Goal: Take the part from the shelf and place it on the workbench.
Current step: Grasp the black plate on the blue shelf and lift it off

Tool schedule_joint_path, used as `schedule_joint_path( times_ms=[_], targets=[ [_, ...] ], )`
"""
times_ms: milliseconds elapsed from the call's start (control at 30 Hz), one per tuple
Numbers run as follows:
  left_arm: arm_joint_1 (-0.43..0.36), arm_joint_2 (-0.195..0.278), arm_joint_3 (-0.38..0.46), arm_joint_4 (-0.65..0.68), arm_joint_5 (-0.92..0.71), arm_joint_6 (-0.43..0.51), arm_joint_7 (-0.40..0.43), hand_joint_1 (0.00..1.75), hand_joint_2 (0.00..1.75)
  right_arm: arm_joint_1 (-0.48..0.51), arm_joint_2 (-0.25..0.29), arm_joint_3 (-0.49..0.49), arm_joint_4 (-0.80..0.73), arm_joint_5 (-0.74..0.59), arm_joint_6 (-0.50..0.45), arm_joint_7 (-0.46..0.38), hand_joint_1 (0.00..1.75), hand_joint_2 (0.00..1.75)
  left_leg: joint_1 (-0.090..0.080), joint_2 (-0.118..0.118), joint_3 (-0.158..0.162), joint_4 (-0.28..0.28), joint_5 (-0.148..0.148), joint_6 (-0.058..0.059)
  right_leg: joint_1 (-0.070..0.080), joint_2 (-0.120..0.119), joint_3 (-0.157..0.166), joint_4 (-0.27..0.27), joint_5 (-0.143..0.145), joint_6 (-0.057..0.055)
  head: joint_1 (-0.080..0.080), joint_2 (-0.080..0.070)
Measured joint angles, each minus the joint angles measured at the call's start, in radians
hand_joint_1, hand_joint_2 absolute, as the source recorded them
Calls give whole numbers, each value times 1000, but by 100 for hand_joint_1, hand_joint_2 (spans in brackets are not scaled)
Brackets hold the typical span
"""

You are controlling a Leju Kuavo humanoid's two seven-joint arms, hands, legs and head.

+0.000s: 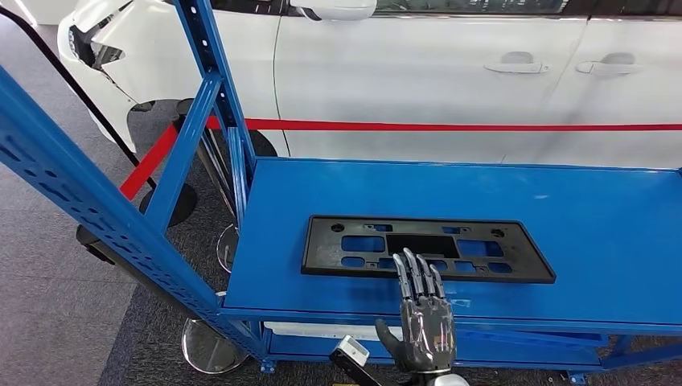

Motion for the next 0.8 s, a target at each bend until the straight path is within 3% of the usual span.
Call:
schedule_joint_path(
  times_ms=[100, 267, 533, 800],
  targets=[
    [-10, 4, -8, 0, -14, -8, -6, 0, 0, -78, 41, -47, 131, 76, -38, 12, 0, 175, 0, 0, 1, 0, 1, 0, 0, -1, 1, 0, 0, 0, 0, 0],
    [-12, 8, -13, 0, -18, -11, -1, 0, 0, -156, 82, -94, 253, 72, -55, -12, 0, 175, 0, 1, 1, 0, 2, -1, 0, 0, 1, 1, 2, -1, 0, 0],
    [-14, 12, -33, 0, -50, -17, -8, 0, 0, -273, 103, -133, 347, 60, 60, 18, 0, 175, 0, 1, 1, 0, 3, -2, 0, 0, 0, 1, 2, -1, 0, 0],
    [-17, 17, -52, 0, -62, -19, -14, 0, 0, -364, 112, -158, 414, -19, 109, 12, 0, 175, 0, 0, 1, 0, 3, -2, 0, -1, 0, 1, 2, -1, 0, 0]
  ],
)
